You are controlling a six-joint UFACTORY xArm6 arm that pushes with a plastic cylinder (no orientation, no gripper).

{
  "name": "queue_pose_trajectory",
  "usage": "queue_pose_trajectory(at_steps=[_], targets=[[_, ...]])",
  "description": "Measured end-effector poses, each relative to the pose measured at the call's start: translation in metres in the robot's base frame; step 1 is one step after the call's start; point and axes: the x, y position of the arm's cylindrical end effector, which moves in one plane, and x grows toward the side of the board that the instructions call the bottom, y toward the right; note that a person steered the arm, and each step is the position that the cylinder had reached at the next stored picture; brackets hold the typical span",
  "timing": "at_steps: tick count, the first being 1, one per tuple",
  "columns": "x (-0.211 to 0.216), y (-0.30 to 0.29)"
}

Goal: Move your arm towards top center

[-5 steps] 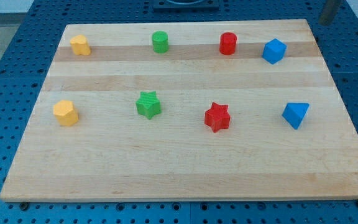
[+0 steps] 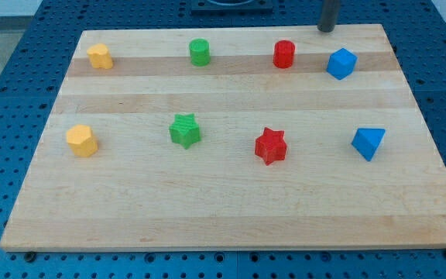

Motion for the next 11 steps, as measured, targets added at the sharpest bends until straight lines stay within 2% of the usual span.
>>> queue_pose_trajectory(at_steps=[1,2,4,10,11], targets=[[0.000,-0.026],[0.001,-0.134],[-0.004,-0.203],[-0.005,-0.245],[0.025,-0.245]])
